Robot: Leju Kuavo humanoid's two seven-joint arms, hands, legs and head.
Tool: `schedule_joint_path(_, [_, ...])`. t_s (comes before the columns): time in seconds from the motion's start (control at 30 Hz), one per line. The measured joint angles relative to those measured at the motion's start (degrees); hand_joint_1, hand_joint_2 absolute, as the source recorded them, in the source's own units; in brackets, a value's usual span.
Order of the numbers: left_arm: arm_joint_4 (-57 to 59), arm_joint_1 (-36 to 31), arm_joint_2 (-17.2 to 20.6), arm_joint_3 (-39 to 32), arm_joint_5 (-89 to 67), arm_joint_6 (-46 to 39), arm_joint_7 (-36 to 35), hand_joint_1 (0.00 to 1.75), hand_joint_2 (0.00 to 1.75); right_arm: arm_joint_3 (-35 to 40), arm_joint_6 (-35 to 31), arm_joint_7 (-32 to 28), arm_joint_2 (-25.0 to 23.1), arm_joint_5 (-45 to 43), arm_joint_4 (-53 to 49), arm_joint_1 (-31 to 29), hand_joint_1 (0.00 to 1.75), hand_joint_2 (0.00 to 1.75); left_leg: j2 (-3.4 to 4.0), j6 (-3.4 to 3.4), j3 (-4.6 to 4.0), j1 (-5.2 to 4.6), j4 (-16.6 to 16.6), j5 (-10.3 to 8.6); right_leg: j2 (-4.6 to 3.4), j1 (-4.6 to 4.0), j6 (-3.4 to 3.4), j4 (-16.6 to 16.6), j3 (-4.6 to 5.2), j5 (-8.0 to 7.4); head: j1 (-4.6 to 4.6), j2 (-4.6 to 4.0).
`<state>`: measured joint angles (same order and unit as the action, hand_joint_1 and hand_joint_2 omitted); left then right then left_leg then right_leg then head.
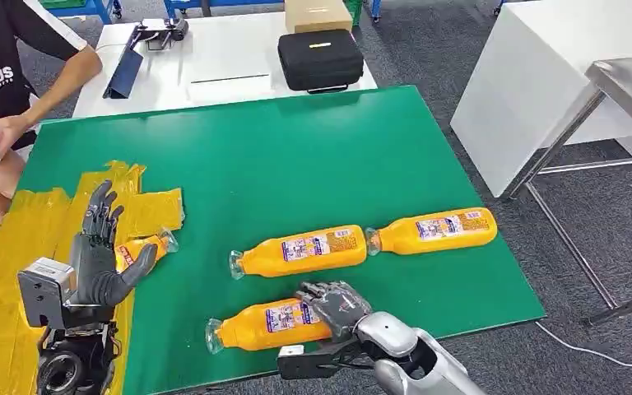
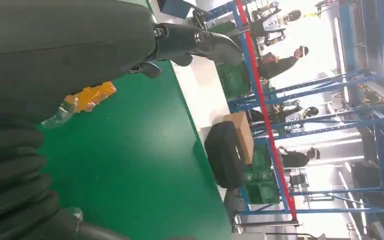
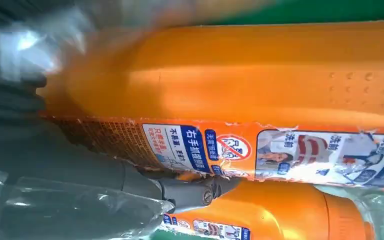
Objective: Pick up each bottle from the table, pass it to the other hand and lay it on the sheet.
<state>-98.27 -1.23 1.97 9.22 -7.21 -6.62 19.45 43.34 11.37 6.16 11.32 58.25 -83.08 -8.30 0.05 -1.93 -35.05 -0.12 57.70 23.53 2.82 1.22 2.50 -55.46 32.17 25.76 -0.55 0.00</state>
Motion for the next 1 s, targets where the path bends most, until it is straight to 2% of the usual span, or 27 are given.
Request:
schedule_joint_path(0.17, [0.0, 0.1, -0.3, 0.0, -0.1, 0.0, -0.7, 0.00, 1.75, 0.3, -0.8, 0.0, 0.0, -0.2, 0.6, -0.5, 1.75, 1.75, -0.05, 0.01, 0.18, 0.01, 0.0, 0.05, 0.01, 0.00, -0.05, 0.0, 0.13, 0.09, -0.02, -0.02])
schedule_joint_path(0.3, [-0.4, 0.8, -0.3, -0.2, -0.2, 0.5, -0.9, 0.00, 1.75, 0.1, -5.4, -0.2, -0.3, -2.5, 0.6, 0.4, 1.75, 1.75, 0.00, 0.00, 0.07, 0.00, 0.0, 0.02, -0.01, 0.00, -0.04, 0.0, -0.26, 0.00, -0.02, -0.02])
schedule_joint_path(0.37, [-1.0, 1.4, -0.3, -0.3, -0.1, 0.8, -1.3, 0.00, 1.75, -1.3, -10.2, -1.7, -0.8, -5.6, 0.0, 1.9, 1.75, 1.75, -0.02, 0.00, 0.03, 0.00, 0.0, 0.02, 0.01, 0.00, -0.04, 0.0, -0.26, 0.01, -0.02, 0.00])
schedule_joint_path(0.47, [-2.4, 3.1, -0.3, -1.1, 2.6, 2.2, -3.1, 0.00, 1.75, -4.9, -16.9, -6.3, -2.5, -14.8, -2.4, 5.8, 1.75, 1.75, -0.05, 0.00, -0.24, 0.00, 0.0, 0.03, 0.00, -0.01, -0.04, 0.0, -0.01, 0.01, 0.00, -0.02])
schedule_joint_path(0.57, [-3.5, 3.7, -0.3, -1.3, 3.3, 2.9, -4.1, 0.00, 1.75, -7.8, -20.3, -9.4, -3.9, -21.4, -4.8, 8.0, 1.75, 1.75, -0.05, 0.00, -0.29, 0.02, 0.0, 0.03, 0.03, -0.02, -0.05, 0.0, 0.07, 0.03, 0.00, -0.02])
schedule_joint_path(0.7, [-5.2, 4.1, -0.2, -1.2, 4.0, 4.4, -5.8, 0.00, 1.75, -12.0, -28.1, -16.1, -5.2, -31.5, -8.0, 10.8, 1.75, 1.75, -0.06, 0.00, -0.37, 0.02, 0.0, 0.03, 0.02, -0.02, -0.05, 0.0, 0.11, 0.04, 0.00, 0.00])
schedule_joint_path(1.0, [-7.2, 4.0, 0.9, 0.5, 12.7, 9.8, -10.8, 0.00, 1.75, -17.3, -36.4, -19.1, -6.6, -37.5, -11.4, 12.7, 1.75, 1.75, -0.02, 0.00, -0.36, 0.00, 0.0, 0.03, 0.02, -0.01, -0.04, 0.0, 0.12, 0.03, 0.00, -0.02])
